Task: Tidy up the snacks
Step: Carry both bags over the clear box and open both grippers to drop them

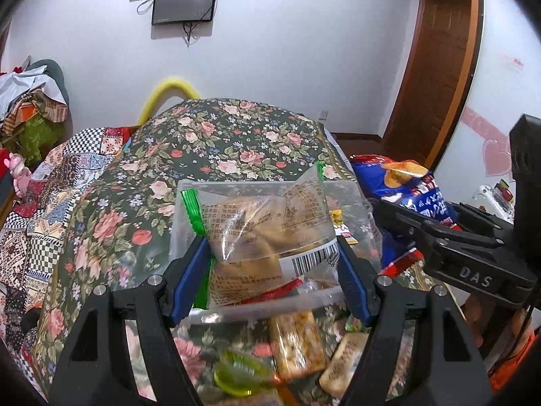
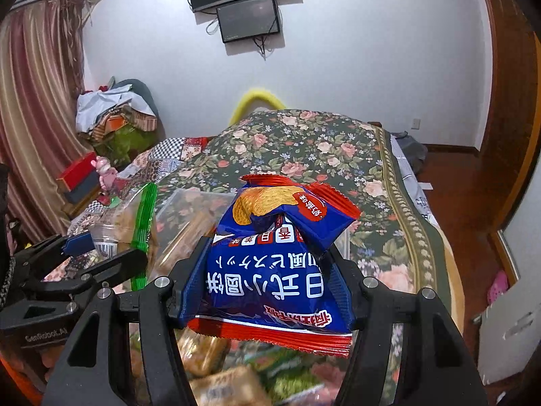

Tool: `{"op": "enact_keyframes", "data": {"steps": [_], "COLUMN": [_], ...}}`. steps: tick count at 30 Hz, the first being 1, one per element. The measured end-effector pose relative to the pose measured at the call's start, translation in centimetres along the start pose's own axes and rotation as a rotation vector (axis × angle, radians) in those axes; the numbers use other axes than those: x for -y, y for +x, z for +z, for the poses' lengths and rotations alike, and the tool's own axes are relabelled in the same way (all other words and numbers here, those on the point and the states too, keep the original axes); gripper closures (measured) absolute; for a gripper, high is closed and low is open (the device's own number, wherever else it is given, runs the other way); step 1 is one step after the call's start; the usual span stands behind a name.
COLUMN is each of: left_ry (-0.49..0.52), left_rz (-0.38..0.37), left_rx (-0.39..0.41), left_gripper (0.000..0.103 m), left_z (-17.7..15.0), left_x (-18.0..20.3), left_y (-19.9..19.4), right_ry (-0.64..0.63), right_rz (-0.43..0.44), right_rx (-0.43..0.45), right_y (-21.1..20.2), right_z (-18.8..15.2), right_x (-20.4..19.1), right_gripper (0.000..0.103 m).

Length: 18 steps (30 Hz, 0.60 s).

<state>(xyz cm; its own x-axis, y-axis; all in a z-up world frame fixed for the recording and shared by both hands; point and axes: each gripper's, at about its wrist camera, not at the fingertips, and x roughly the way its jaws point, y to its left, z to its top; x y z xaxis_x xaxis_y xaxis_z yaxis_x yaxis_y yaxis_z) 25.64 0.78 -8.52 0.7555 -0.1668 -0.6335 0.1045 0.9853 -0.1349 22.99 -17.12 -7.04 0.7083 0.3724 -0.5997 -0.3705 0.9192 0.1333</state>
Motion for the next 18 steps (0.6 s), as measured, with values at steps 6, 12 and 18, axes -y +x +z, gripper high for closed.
{"op": "enact_keyframes", "data": {"steps": [6, 12, 18], "left_ry": [-0.006, -0.012, -0.011], "left_rz": [-0.005, -0.012, -0.012], "left_rx": [-0.046, -0.095, -0.143], "left_gripper": [0.031, 0.031, 0.029], "left_z": [0.4, 0.3, -0.1], "left_x": [0.0, 0.1, 0.4], "left_y": [3.3, 6.1, 7.7], "right_ry": [0.022, 0.011, -0.003], "right_rz": [-0.008, -0.03, -0.018], "right_rx": [-0.036, -0.082, -0.134], "right_y": [2.9, 5.2, 6.5], "right_z": [1.0, 1.2, 0.9], "right_x": [1.3, 1.8, 2.1], "right_gripper": [0.044, 0.044, 0.041]}}
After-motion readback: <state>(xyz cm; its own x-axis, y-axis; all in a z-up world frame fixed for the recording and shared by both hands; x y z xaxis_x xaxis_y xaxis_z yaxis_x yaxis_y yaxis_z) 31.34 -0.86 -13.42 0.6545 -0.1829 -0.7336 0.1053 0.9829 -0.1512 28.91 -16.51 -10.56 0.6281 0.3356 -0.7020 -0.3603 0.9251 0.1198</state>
